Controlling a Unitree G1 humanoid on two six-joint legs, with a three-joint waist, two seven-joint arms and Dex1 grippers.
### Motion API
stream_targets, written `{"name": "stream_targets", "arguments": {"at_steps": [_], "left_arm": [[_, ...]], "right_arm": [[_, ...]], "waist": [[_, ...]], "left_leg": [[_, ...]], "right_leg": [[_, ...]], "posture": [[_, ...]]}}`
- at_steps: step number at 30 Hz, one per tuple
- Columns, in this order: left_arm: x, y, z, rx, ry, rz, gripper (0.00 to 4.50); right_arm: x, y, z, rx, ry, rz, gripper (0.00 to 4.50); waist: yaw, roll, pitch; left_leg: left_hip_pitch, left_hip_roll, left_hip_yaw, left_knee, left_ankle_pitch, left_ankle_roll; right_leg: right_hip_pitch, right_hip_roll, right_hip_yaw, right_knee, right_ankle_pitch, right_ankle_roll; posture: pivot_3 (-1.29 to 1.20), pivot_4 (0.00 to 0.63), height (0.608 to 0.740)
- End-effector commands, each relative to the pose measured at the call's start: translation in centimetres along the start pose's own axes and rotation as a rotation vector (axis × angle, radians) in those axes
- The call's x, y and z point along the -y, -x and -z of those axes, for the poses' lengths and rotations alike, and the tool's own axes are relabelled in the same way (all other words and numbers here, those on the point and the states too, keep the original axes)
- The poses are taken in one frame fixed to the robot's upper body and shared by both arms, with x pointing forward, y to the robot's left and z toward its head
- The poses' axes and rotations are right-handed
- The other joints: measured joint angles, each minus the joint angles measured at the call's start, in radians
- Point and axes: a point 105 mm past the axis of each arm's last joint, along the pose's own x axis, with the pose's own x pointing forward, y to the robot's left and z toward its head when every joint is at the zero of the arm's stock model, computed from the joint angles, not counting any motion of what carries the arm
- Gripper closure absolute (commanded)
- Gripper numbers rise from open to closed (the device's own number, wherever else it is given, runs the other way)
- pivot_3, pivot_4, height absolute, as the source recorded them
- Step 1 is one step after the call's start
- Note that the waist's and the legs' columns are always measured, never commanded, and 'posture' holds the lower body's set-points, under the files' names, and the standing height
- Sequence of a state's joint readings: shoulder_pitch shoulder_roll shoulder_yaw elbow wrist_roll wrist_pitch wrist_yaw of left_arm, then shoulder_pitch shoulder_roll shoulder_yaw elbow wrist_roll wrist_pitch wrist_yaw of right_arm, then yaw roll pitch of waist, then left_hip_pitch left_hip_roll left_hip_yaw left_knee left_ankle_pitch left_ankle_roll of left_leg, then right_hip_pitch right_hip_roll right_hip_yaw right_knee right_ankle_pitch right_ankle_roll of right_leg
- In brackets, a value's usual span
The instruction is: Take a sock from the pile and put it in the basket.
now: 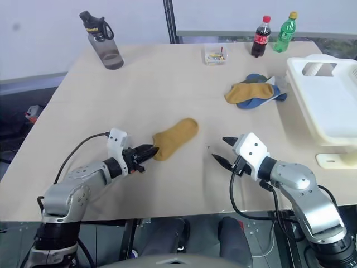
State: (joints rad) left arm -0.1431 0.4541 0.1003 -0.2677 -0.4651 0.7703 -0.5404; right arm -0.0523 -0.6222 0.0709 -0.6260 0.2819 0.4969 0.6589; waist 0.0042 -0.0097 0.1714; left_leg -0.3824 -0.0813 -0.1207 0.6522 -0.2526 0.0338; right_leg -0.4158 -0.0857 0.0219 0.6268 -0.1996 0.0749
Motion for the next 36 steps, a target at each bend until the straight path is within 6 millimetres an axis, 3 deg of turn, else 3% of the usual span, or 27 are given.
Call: {"name": "stream_targets", "arguments": {"at_steps": [1, 10, 14, 16, 19, 22, 26, 31, 34, 36], "left_arm": [[-0.6, -0.1, -0.9, 0.042, -0.016, 0.017, 4.37], [-3.1, 2.0, -4.9, 0.158, -0.069, 0.104, 4.37], [-4.7, 4.5, -6.7, 0.06, -0.123, 0.131, 4.37], [-5.3, 6.6, -9.1, 0.028, -0.093, 0.202, 4.37], [-4.7, 8.6, -12.9, -0.035, -0.12, 0.273, 4.37], [-3.4, 8.6, -13.7, -0.158, -0.201, 0.317, 4.37], [0.6, 3.2, -11.1, -0.297, -0.295, 0.399, 4.37], [6.2, -4.4, -4.3, -0.367, -0.284, 0.495, 4.37], [8.7, -7.2, -3.0, -0.325, -0.184, 0.513, 4.37], [9.9, -8.2, -3.4, -0.279, -0.152, 0.527, 3.8]], "right_arm": [[0.4, 0.3, -1.2, 0.04, 0.047, 0.013, 1.67], [0.5, 0.5, -1.2, 0.047, 0.043, 0.031, 1.67], [0.5, 0.6, -1.2, 0.053, 0.034, 0.046, 1.67], [0.5, 0.8, -1.1, 0.055, 0.027, 0.053, 1.67], [0.5, 1.1, -1.1, 0.054, 0.017, 0.063, 1.67], [0.4, 1.5, -1.1, 0.049, 0.013, 0.071, 1.67], [0.4, 1.9, -1.0, 0.037, 0.006, 0.104, 1.67], [0.1, 2.3, -0.9, 0.018, 0.016, 0.131, 1.67], [-0.1, 2.6, -1.0, 0.007, 0.02, 0.161, 1.67], [-0.2, 2.7, -0.9, -0.001, 0.011, 0.179, 1.67]], "waist": [[0.004, 0.0, 0.0], [0.006, 0.0, 0.0], [0.003, 0.0, 0.0], [0.001, 0.0, 0.0], [-0.003, -0.006, 0.005], [-0.006, -0.005, 0.004], [-0.003, -0.004, 0.004], [0.003, -0.006, 0.005], [-0.002, -0.007, 0.005], [-0.006, -0.007, 0.005]], "left_leg": [[0.0, 0.0, 0.0, 0.0, 0.0, 0.0], [-0.001, 0.0, 0.0, 0.0, 0.0, 0.0], [-0.001, 0.0, 0.0, 0.0, 0.0, 0.0], [-0.001, 0.0, 0.0, 0.0, 0.0, 0.0], [-0.002, 0.001, -0.002, 0.0, 0.0, 0.0], [-0.002, 0.0, -0.002, 0.0, 0.0, 0.0], [-0.001, -0.001, 0.0, -0.001, 0.002, -0.003], [-0.002, -0.001, 0.0, 0.002, 0.002, -0.003], [-0.004, -0.001, 0.001, 0.001, 0.002, -0.004], [-0.004, -0.001, 0.001, 0.001, 0.002, -0.004]], "right_leg": [[0.0, 0.0, 0.0, 0.0, 0.0, 0.0], [-0.001, 0.0, 0.0, 0.0, 0.0, 0.0], [-0.001, 0.0, 0.0, 0.0, 0.0, 0.0], [-0.002, 0.001, 0.0, 0.0, 0.0, 0.0], [-0.003, 0.003, -0.002, 0.001, 0.0, 0.0], [-0.002, 0.001, -0.003, 0.0, 0.0, 0.0], [0.0, 0.0, -0.001, 0.0, -0.001, 0.001], [0.0, 0.0, 0.0, 0.001, -0.001, 0.001], [-0.003, 0.0, 0.002, 0.001, -0.001, 0.001], [-0.004, 0.001, 0.001, 0.001, -0.001, 0.001]], "posture": [[0.0, 0.15, 0.74], [0.0, 0.15, 0.74], [0.0, 0.15, 0.74], [0.0, 0.15, 0.74], [0.0, 0.15, 0.74], [0.0, 0.15, 0.74], [0.0, 0.15, 0.74], [0.0, 0.15, 0.74], [0.0, 0.15, 0.74], [0.0, 0.15, 0.74]]}}
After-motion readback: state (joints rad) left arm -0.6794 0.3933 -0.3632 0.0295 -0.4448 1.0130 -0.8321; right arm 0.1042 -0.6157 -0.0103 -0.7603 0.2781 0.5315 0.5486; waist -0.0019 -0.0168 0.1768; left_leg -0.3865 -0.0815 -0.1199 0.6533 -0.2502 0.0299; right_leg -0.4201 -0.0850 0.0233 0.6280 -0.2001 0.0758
